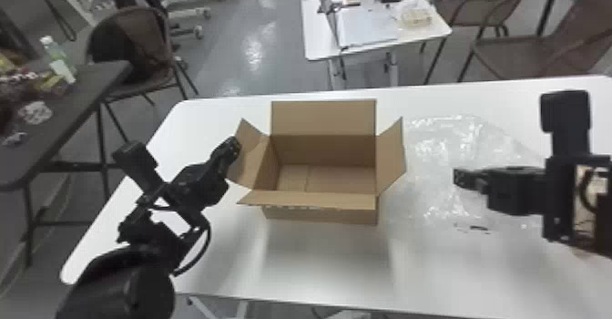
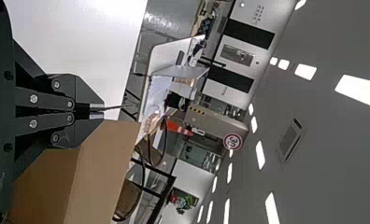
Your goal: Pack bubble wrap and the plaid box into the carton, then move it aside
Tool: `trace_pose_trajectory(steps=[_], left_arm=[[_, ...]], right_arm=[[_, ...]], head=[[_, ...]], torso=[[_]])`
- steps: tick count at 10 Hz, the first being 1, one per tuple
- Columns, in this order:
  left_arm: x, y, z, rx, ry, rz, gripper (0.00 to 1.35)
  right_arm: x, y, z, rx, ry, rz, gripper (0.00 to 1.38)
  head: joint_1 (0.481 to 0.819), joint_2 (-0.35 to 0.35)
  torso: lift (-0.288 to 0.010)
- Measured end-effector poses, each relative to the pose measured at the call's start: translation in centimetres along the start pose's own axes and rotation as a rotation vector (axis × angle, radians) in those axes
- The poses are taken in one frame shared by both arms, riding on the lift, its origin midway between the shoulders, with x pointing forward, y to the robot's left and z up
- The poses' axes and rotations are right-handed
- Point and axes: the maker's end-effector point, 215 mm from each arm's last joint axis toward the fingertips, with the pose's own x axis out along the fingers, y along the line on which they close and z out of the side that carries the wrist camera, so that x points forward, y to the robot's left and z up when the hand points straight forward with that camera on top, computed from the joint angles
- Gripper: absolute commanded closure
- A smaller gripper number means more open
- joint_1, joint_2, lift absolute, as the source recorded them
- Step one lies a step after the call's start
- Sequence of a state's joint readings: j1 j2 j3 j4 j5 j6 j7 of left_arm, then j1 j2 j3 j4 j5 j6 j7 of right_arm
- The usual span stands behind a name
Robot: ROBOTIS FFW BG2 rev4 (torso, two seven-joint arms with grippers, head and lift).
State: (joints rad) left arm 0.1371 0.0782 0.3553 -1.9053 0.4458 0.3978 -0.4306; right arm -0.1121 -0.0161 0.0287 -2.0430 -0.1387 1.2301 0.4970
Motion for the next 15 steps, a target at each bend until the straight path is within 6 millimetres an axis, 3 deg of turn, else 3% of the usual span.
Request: trace_pose_trajectory(steps=[2, 4, 6, 7, 8, 9, 11, 12, 15], left_arm=[[0.0, 0.0, -0.1, 0.000, 0.000, 0.004, 1.21], [0.0, 0.1, -0.1, -0.001, -0.002, 0.011, 1.21], [0.3, -0.2, -0.1, 0.001, -0.003, 0.015, 1.21], [0.5, -0.3, -0.2, 0.004, -0.002, 0.017, 1.21], [0.7, -0.4, -0.2, 0.006, -0.002, 0.020, 1.21], [0.9, -0.7, -0.3, 0.009, -0.002, 0.023, 1.21], [1.3, -1.5, -0.7, 0.009, -0.002, 0.031, 1.21], [1.6, -2.0, -0.9, 0.006, -0.007, 0.033, 1.21], [2.2, -3.6, -1.2, -0.009, -0.018, 0.025, 1.21]], right_arm=[[-2.5, 0.1, 4.1, -0.026, -0.096, -0.011, 1.28], [-5.2, 1.2, 9.0, -0.077, -0.203, -0.013, 1.28], [-6.4, 3.1, 13.0, -0.118, -0.281, 0.029, 1.28], [-6.0, 4.5, 14.0, -0.117, -0.297, 0.080, 1.28], [-4.9, 6.4, 14.4, -0.108, -0.300, 0.155, 1.28], [-3.4, 9.6, 14.4, -0.092, -0.286, 0.278, 1.28], [-0.5, 15.1, 13.1, -0.051, -0.218, 0.515, 1.28], [1.0, 16.5, 12.1, -0.036, -0.178, 0.575, 1.28], [4.5, 17.4, 9.5, 0.055, -0.129, 0.664, 1.28]], head=[[0.690, 0.232], [0.648, 0.218], [0.619, 0.219], [0.604, 0.224], [0.594, 0.245], [0.588, 0.275], [0.588, 0.325], [0.593, 0.344], [0.607, 0.350]], torso=[[-0.166], [-0.166], [-0.166], [-0.166], [-0.166], [-0.166], [-0.166], [-0.166], [-0.166]])
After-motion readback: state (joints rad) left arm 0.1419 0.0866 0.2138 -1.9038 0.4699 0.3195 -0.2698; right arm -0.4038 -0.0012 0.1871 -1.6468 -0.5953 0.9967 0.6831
